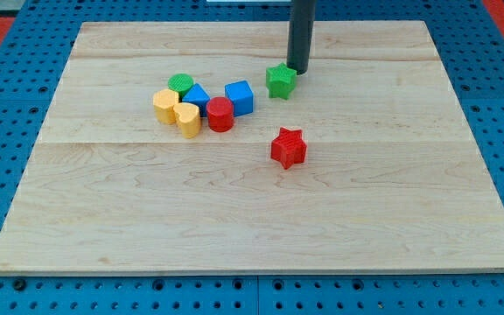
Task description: Push green star parallel above blue cube
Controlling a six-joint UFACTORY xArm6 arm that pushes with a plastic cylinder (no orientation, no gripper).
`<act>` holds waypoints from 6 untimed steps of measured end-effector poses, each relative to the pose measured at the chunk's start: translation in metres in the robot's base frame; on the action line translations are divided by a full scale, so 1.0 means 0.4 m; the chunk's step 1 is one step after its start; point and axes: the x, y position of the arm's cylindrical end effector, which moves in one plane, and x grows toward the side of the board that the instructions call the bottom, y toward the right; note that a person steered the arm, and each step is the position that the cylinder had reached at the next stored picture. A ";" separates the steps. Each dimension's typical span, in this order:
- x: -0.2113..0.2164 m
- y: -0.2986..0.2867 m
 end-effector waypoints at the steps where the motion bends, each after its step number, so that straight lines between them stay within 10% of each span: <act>1: 0.038 0.055; 4: 0.123 -0.050; 6: -0.031 -0.069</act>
